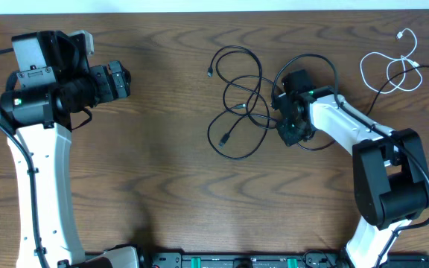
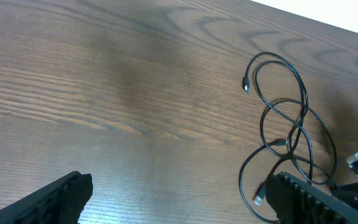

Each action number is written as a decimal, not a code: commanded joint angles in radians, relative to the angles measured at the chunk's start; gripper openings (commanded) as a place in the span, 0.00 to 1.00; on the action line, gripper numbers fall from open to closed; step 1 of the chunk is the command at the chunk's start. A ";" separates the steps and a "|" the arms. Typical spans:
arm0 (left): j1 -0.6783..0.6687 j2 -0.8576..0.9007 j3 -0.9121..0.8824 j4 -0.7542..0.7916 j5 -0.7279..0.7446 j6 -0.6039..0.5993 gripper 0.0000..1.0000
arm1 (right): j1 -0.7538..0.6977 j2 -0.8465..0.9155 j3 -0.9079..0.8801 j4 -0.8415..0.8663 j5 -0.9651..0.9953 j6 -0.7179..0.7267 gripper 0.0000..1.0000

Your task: Untangle cables

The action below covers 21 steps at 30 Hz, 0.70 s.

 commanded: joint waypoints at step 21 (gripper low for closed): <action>-0.002 0.006 0.003 -0.009 0.005 -0.001 0.93 | -0.056 -0.455 0.124 -0.377 -0.456 -0.161 0.01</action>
